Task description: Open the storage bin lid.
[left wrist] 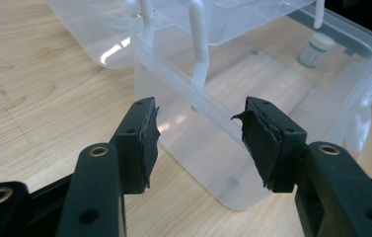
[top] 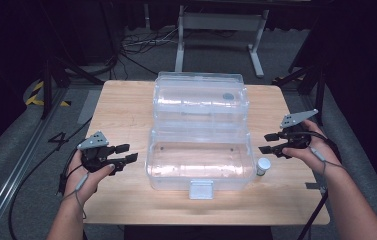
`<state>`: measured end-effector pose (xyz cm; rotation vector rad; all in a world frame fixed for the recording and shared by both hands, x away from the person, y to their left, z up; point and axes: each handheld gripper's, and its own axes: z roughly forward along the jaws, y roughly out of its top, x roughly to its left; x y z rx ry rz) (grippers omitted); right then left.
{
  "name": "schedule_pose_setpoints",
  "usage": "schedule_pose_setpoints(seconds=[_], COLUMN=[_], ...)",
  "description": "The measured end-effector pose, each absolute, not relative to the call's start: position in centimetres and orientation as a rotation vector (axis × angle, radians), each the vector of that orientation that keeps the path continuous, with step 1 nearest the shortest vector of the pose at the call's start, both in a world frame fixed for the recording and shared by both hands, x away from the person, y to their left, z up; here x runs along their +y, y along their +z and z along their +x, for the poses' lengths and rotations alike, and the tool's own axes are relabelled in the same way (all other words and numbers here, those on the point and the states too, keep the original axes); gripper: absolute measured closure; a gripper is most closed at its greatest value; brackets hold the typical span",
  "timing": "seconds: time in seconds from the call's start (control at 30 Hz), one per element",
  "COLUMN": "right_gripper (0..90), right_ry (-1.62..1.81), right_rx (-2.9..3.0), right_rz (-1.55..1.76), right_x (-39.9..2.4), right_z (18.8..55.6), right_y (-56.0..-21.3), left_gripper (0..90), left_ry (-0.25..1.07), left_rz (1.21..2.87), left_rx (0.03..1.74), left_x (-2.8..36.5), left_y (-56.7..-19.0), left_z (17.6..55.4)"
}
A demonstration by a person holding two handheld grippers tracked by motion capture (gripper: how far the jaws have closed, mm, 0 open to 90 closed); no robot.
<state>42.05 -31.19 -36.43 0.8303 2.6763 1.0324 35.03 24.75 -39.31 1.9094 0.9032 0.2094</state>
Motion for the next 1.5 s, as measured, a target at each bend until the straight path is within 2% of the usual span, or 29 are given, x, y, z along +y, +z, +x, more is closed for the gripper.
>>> schedule_pose_setpoints(seconds=[0.47, 0.77, 1.5], right_gripper=[42.2, 40.8, 37.1], right_ry=[1.009, 0.968, 0.814], right_rx=[2.711, 2.751, 2.852], right_rz=[0.822, 0.814, 0.847], right_x=[-31.2, -31.2, -31.3], right_z=[41.9, 41.7, 41.7], right_y=[-36.8, -37.3, -39.8], left_gripper=[46.7, 46.1, 45.9], left_ry=[0.218, 0.227, 0.231], left_rz=[1.906, 1.964, 1.948], left_rx=[0.906, 0.859, 0.908], left_x=[25.0, 24.7, 25.3], left_y=[-39.3, -39.3, -39.6], left_z=[35.2, 35.3, 35.4])
